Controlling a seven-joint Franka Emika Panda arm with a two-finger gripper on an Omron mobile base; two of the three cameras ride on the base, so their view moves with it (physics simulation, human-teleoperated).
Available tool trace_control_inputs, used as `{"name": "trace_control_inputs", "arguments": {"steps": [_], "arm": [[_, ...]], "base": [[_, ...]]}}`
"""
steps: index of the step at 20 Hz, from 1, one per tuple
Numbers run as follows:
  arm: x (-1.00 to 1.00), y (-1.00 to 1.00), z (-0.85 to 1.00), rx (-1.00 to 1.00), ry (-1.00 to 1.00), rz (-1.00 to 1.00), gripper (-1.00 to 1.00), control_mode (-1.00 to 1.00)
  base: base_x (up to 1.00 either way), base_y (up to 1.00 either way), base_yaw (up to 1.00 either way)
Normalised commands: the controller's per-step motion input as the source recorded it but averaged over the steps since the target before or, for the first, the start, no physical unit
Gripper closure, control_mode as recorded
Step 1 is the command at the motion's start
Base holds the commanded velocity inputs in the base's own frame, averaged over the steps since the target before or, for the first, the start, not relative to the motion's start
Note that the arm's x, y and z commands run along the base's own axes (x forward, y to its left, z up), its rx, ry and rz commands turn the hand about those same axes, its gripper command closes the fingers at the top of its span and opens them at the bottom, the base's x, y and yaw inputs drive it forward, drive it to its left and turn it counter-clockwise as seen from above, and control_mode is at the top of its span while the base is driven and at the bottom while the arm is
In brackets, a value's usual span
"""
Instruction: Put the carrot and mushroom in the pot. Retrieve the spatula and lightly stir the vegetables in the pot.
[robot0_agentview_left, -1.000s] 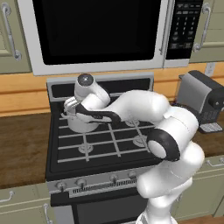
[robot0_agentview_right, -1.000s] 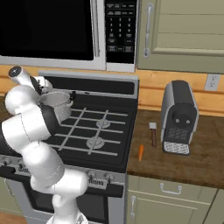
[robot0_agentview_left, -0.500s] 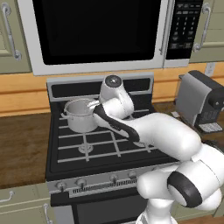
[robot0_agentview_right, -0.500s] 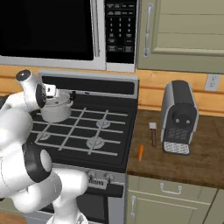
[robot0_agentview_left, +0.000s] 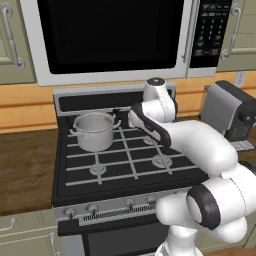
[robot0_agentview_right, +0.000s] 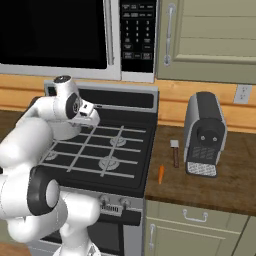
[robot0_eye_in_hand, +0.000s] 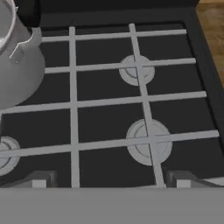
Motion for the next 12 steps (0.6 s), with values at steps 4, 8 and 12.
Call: {"name": "trace_control_inputs", "arguments": {"steps": [4,8,12], "arm": [[0.16,-1.00,0.00,0.02,0.37,-0.28,-1.00,-1.00],[0.00,-1.00,-0.05,0.00,0.32,-0.30,-1.00,-1.00],[-0.03,-1.00,-0.15,0.00,0.25,-0.31,-1.00,-1.00]], "base": [[0.00,0.00,0.00],[0.00,0.00,0.00],[0.00,0.00,0.00]]}}
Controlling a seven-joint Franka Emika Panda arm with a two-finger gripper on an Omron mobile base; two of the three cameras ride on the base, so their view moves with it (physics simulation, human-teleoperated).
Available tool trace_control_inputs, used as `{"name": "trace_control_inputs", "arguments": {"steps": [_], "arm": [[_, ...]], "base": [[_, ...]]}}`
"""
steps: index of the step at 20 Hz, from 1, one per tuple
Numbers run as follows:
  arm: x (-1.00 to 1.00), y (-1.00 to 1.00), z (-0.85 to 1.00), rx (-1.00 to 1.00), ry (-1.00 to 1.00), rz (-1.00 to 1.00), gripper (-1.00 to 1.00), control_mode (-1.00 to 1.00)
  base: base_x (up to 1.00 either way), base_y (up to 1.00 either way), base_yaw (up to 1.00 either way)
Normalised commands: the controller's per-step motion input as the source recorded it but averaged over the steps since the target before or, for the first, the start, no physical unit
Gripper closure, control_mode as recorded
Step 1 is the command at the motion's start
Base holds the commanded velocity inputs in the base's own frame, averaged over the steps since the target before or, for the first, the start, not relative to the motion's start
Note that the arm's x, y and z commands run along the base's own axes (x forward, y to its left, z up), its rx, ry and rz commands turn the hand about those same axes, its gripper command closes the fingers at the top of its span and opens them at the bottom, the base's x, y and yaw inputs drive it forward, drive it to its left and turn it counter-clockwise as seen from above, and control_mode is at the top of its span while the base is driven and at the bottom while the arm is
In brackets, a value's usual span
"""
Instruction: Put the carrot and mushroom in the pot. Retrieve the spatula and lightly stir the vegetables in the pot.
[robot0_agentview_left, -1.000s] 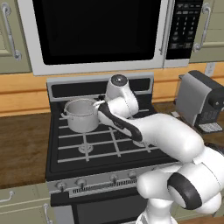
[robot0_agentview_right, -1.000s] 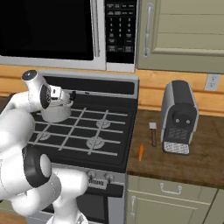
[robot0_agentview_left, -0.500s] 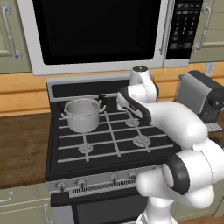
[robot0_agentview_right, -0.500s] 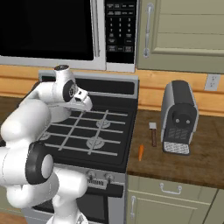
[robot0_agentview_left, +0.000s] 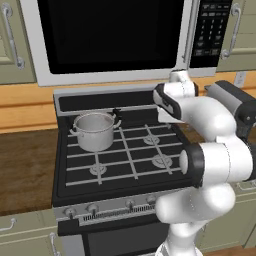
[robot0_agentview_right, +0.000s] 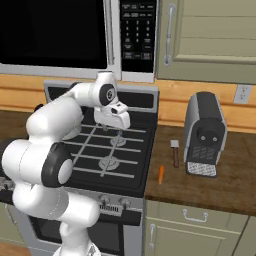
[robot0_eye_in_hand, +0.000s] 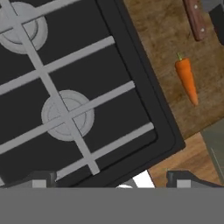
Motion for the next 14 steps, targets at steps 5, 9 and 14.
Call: {"name": "trace_control_inputs", "arguments": {"steps": [5,9,14], "arm": [[0.00,-1.00,-0.14,0.00,0.25,-0.29,-1.00,-1.00],[0.00,-0.93,-0.16,0.00,0.24,-0.23,-1.00,-1.00],[0.00,-0.80,-0.27,0.00,0.22,-0.21,-1.00,-1.00]], "base": [[0.00,0.00,0.00],[0.00,0.00,0.00],[0.00,0.00,0.00]]}}
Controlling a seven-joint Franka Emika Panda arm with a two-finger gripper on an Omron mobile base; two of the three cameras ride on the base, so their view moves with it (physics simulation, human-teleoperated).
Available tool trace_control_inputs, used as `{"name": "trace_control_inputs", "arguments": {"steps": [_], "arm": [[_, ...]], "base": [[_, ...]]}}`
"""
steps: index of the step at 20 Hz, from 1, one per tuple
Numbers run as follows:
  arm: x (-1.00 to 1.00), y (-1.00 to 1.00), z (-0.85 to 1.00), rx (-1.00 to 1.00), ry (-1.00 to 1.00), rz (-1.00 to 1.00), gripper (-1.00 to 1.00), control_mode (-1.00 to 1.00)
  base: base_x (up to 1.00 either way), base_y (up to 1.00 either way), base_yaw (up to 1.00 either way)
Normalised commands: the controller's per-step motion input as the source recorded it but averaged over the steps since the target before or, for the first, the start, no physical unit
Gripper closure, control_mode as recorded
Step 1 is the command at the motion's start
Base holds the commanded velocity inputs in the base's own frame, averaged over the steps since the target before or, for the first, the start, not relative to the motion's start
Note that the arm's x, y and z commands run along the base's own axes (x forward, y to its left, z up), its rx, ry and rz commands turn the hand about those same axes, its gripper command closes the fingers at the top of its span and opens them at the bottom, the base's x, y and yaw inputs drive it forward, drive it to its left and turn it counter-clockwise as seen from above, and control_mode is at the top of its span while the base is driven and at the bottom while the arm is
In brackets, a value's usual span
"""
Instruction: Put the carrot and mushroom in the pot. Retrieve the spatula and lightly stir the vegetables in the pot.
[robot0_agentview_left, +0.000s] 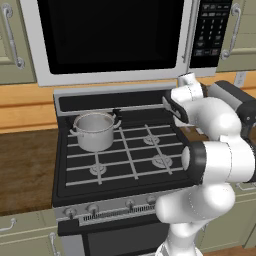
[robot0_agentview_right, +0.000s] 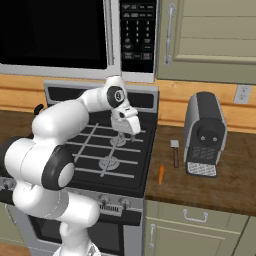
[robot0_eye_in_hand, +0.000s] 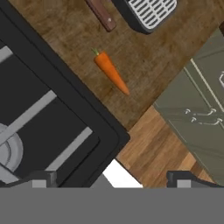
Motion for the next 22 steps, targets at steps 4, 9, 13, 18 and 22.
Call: {"name": "trace_control_inputs", "arguments": {"steps": [4,9,13,18,22], "arm": [[-0.04,-0.97,-0.47,0.00,0.17,-0.17,-1.00,-1.00],[-0.03,-1.00,-0.40,0.04,0.12,-0.06,-1.00,-1.00],[0.00,-0.89,-0.30,0.12,0.03,0.00,-1.00,-1.00],[0.12,-0.37,-0.11,0.09,0.03,0.04,-1.00,-1.00],[0.09,-0.01,-0.31,0.08,0.06,0.10,-1.00,-1.00]], "base": [[0.00,0.00,0.00],[0.00,0.00,0.00],[0.00,0.00,0.00],[0.00,0.00,0.00],[0.00,0.00,0.00]]}}
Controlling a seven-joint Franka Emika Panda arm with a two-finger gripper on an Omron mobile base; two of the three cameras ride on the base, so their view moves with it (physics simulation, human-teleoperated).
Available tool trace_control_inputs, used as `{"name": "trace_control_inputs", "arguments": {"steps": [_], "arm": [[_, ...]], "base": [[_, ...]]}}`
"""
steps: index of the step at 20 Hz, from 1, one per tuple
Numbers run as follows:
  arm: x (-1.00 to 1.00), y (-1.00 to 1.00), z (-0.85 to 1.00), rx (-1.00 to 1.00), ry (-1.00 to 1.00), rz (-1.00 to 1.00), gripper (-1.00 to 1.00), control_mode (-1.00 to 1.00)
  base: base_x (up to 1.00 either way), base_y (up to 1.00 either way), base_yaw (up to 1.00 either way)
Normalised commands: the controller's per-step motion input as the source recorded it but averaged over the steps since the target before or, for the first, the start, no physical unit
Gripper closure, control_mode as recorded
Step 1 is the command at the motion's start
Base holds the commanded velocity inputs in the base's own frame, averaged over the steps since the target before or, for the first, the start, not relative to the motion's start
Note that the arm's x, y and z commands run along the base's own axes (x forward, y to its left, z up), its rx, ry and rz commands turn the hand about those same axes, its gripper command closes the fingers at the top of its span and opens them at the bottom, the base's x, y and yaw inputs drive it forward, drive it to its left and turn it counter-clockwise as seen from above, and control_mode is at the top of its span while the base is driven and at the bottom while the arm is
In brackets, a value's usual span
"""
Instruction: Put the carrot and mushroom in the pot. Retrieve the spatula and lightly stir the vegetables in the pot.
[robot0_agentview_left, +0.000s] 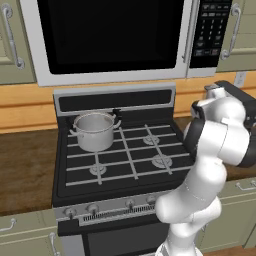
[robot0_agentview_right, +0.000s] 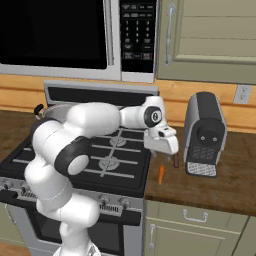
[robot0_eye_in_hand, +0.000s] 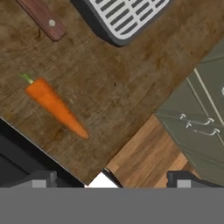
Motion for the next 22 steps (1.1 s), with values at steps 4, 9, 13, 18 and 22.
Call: {"name": "trace_control_inputs", "arguments": {"steps": [4,9,13,18,22], "arm": [[0.00,0.06,-0.47,0.10,0.03,0.17,-1.00,-1.00],[0.02,0.03,-0.41,0.11,0.01,0.18,-1.00,-1.00],[0.28,0.00,-0.26,0.07,0.00,0.17,-1.00,-1.00],[0.40,0.00,-0.24,0.07,0.00,0.14,-1.00,-1.00],[0.32,-0.06,-0.32,0.05,0.00,0.10,-1.00,-1.00]], "base": [[0.00,0.00,0.00],[0.00,0.00,0.00],[0.00,0.00,0.00],[0.00,0.00,0.00],[0.00,0.00,0.00]]}}
